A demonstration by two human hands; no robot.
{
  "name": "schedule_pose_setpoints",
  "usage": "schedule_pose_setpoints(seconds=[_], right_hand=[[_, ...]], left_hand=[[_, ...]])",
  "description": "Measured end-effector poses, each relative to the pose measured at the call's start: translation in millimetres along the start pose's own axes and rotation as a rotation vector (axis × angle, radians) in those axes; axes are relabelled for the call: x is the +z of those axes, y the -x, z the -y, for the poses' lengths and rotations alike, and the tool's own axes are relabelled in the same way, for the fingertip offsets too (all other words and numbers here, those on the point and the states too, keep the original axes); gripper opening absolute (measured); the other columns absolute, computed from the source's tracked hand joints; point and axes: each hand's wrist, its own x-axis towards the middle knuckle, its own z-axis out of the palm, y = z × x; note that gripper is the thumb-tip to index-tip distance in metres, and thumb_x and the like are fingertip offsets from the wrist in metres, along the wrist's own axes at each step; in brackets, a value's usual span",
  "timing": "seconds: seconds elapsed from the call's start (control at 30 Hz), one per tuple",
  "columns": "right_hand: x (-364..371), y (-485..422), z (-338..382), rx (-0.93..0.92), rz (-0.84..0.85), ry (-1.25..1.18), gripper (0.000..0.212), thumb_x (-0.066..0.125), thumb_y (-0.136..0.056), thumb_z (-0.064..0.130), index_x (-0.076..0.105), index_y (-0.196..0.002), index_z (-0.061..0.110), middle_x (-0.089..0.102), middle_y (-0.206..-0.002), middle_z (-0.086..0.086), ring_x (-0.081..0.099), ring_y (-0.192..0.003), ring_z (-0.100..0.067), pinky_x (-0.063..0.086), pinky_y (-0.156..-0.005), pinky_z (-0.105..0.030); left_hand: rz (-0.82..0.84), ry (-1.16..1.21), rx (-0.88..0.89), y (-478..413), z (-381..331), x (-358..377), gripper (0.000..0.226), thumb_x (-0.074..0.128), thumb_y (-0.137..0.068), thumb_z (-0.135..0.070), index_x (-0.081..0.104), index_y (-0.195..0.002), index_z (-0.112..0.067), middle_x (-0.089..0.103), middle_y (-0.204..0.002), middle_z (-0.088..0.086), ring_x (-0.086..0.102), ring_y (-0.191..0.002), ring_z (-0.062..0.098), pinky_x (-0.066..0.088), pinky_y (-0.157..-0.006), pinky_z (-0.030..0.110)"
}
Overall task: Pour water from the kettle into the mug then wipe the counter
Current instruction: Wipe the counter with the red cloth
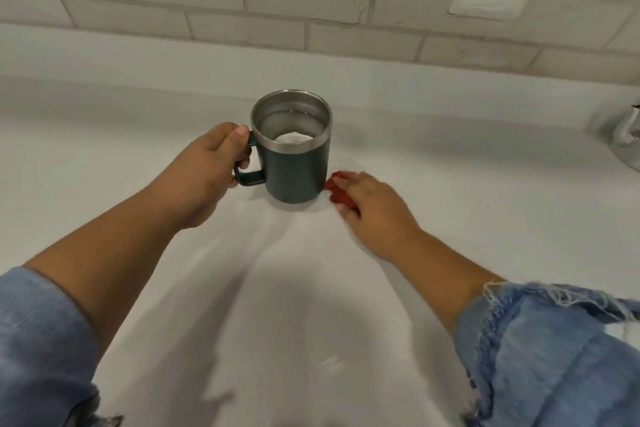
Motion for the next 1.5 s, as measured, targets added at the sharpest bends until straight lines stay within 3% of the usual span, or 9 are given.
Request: schedule_pose_setpoints(seconds=[0.17,0.3,0.47,0.67,0.8,0.93,1.03,1.27,1.5], right_hand=[[11,29,30,-0.153,0.141,-0.115,0.047,0.054,-0.093,0.03,0.045,-0.139,0.029,0.044,-0.147,0.007,0.033,-0.138,-0.014,0.024,-0.114,-0.027],[-7,23,12,-0.012,-0.005,-0.494,0.038,0.058,-0.09,0.01,0.06,-0.126,0.023,0.059,-0.127,0.009,0.055,-0.111,0.003,0.036,-0.106,-0.016],[-5,1,-7,0.174,-0.06,-0.025,0.039,0.052,-0.094,0.025,0.054,-0.132,0.022,0.054,-0.138,0.002,0.048,-0.125,-0.018,0.032,-0.108,-0.025],[26,20,69,-0.151,-0.004,-0.106,0.039,0.056,-0.09,0.022,0.057,-0.129,0.017,0.056,-0.137,-0.004,0.047,-0.128,-0.025,0.029,-0.11,-0.03],[26,40,90,-0.291,0.147,-0.408,0.041,0.055,-0.086,0.001,0.061,-0.125,0.013,0.062,-0.129,-0.002,0.055,-0.115,-0.01,0.033,-0.103,-0.013],[-13,34,54,0.045,-0.138,-0.716,0.046,0.054,-0.086,-0.006,0.067,-0.111,0.031,0.061,-0.104,0.025,0.057,-0.093,0.016,0.036,-0.088,0.0],[-49,19,-14,0.269,-0.374,-0.587,0.039,0.056,-0.088,0.0,0.067,-0.102,0.034,0.067,-0.103,0.016,0.059,-0.098,0.008,0.032,-0.087,0.003],[-64,7,-141,0.621,-0.144,0.006,0.041,0.046,-0.096,0.027,0.049,-0.135,0.018,0.05,-0.142,-0.01,0.045,-0.127,-0.032,0.034,-0.107,-0.037],[-13,9,-40,0.203,-0.075,0.014,0.038,0.05,-0.094,0.023,0.053,-0.133,0.023,0.051,-0.142,-0.003,0.044,-0.131,-0.029,0.033,-0.11,-0.04]], left_hand=[[-0.032,0.008,-0.018,-10,3,-1,0.03,0.035,-0.098,-0.038,0.05,-0.076,-0.026,0.046,-0.073,-0.005,0.04,-0.08,0.021,0.036,-0.073,0.036],[-0.052,-0.016,-0.029,-15,3,3,0.029,0.033,-0.099,-0.036,0.049,-0.083,-0.017,0.046,-0.075,-0.003,0.039,-0.081,0.022,0.034,-0.074,0.038],[-0.066,-0.033,-0.043,-20,4,10,0.031,0.032,-0.098,-0.037,0.048,-0.088,-0.013,0.046,-0.079,0.0,0.04,-0.082,0.021,0.034,-0.075,0.037],[-0.058,0.02,-0.073,-28,2,18,0.03,0.033,-0.098,-0.037,0.05,-0.087,-0.015,0.047,-0.078,-0.001,0.04,-0.082,0.022,0.034,-0.074,0.038],[-0.032,0.029,-0.071,-30,0,27,0.03,0.033,-0.098,-0.037,0.049,-0.086,-0.016,0.046,-0.078,-0.001,0.04,-0.083,0.022,0.034,-0.074,0.036],[-0.018,0.021,-0.041,-32,-1,33,0.03,0.033,-0.098,-0.037,0.048,-0.079,-0.02,0.046,-0.077,-0.001,0.041,-0.083,0.021,0.034,-0.074,0.037],[-0.016,0.04,-0.033,-34,-2,35,0.03,0.033,-0.099,-0.037,0.048,-0.078,-0.02,0.045,-0.077,-0.001,0.04,-0.083,0.021,0.033,-0.075,0.037],[-0.005,0.035,-0.026,-40,-2,43,0.03,0.031,-0.1,-0.034,0.047,-0.084,-0.014,0.044,-0.079,0.001,0.039,-0.083,0.02,0.033,-0.076,0.035],[0.016,0.017,-0.021,-43,-6,55,0.031,0.03,-0.1,-0.033,0.047,-0.09,-0.008,0.045,-0.081,0.004,0.039,-0.082,0.021,0.034,-0.075,0.035]])
